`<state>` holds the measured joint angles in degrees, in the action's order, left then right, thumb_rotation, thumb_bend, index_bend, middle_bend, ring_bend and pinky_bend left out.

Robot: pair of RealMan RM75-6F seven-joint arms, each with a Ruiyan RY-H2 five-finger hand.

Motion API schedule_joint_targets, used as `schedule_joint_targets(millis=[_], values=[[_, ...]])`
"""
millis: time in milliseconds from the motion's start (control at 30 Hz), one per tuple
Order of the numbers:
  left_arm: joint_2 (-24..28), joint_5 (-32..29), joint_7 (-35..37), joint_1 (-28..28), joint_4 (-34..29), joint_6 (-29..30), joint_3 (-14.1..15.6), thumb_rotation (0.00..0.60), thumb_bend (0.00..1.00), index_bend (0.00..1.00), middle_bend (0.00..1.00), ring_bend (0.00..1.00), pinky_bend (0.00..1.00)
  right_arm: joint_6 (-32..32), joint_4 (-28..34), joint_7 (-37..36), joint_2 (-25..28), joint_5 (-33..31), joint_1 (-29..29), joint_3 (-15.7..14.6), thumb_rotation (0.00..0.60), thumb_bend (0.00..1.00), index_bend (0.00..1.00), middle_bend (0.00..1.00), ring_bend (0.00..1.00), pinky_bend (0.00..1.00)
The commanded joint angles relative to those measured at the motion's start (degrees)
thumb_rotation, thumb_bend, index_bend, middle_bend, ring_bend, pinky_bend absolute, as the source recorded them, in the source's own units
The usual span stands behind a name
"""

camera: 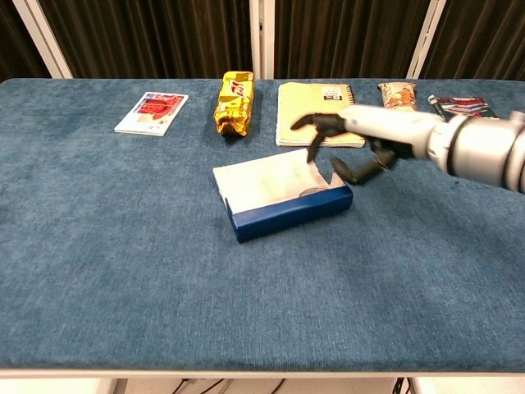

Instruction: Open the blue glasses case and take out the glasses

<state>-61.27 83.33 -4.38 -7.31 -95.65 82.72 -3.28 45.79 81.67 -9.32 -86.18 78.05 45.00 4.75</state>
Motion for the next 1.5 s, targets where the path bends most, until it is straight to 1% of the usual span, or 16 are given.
schedule_joint_targets(millis=[33,200,333,500,633,800,900,1067,1133,1267,1367,1500], values=[[0.00,0.02,0.01,0.02,-0.01,0.03,0.01,0.600,0.58,0.66,0.64,0.45,0.44,1.04,-0.09,-2.01,0.34,1.94,-1.14,-1.33,0.600,0.66,0.06,0.27,0.00,0.00],[-0.02,-0.06,-0.05,0.01,-0.01,-0.01,-0.01,0.600,0.58,0.66,0.64,0.45,0.44,0.80,-1.10,-3.88,-0.13,3.87,-1.10,-2.15,0.600,0.66,0.06,0.27,0.00,0.00],[0.00,-0.09,0.08,0.01,0.00,-0.01,-0.03,0.600,0.58,0.66,0.64,0.45,0.44,1.50,-0.39,-3.82,0.33,5.37,-1.67,-3.27,0.600,0.66,0.06,0.27,0.00,0.00],[0.03,-0.02,0.28,0.00,0.06,-0.05,-0.01,0.600,0.58,0.66,0.64,0.45,0.44,3.56,2.87,-2.97,2.74,7.56,-3.76,-5.95,0.600,0.65,0.06,0.27,0.00,0.00],[0.03,0.05,0.12,0.01,0.02,0.01,0.02,0.600,0.58,0.66,0.64,0.45,0.44,6.42,6.25,-2.07,4.73,10.93,-5.56,-8.43,0.600,0.66,0.06,0.27,0.00,0.00],[-0.04,0.02,-0.07,0.05,-0.02,0.08,0.02,0.600,0.58,0.66,0.64,0.45,0.44,6.96,8.85,-1.45,4.66,14.36,-5.43,-9.82,0.600,0.65,0.06,0.27,0.00,0.00],[0.01,0.01,0.01,0.07,-0.04,0.09,0.01,0.600,0.58,0.66,0.64,0.45,0.44,6.33,9.57,-0.92,3.99,15.22,-4.31,-9.06,0.600,0.65,0.06,0.26,0.00,0.00],[0.02,0.01,0.15,0.03,0.04,0.00,0.01,0.600,0.58,0.66,0.64,0.45,0.44,6.62,8.69,1.40,1.15,14.03,-2.14,-4.34,0.600,0.65,0.06,0.26,0.00,0.00],[0.03,-0.01,0.12,0.03,0.01,0.00,0.00,0.600,0.58,0.66,0.64,0.45,0.44,4.61,8.05,1.40,-0.82,13.39,-0.09,-2.62,0.600,0.65,0.06,0.26,0.00,0.00],[0.05,-0.08,0.19,0.06,0.00,0.02,-0.01,0.600,0.58,0.66,0.64,0.45,0.44,-0.46,5.79,1.82,-4.84,11.95,4.14,-0.33,0.600,0.65,0.06,0.25,0.00,0.00],[0.07,-0.15,0.37,0.06,0.06,-0.04,-0.04,0.600,0.58,0.66,0.64,0.45,0.44,-3.75,3.83,2.52,-7.37,10.66,6.45,0.35,0.600,0.66,0.06,0.26,0.00,0.00],[0.12,-0.10,0.65,0.03,0.13,-0.12,-0.02,0.600,0.58,0.66,0.64,0.45,0.44,-5.95,1.63,5.82,-8.74,9.50,7.88,0.15,0.600,0.66,0.06,0.29,0.00,0.00]])
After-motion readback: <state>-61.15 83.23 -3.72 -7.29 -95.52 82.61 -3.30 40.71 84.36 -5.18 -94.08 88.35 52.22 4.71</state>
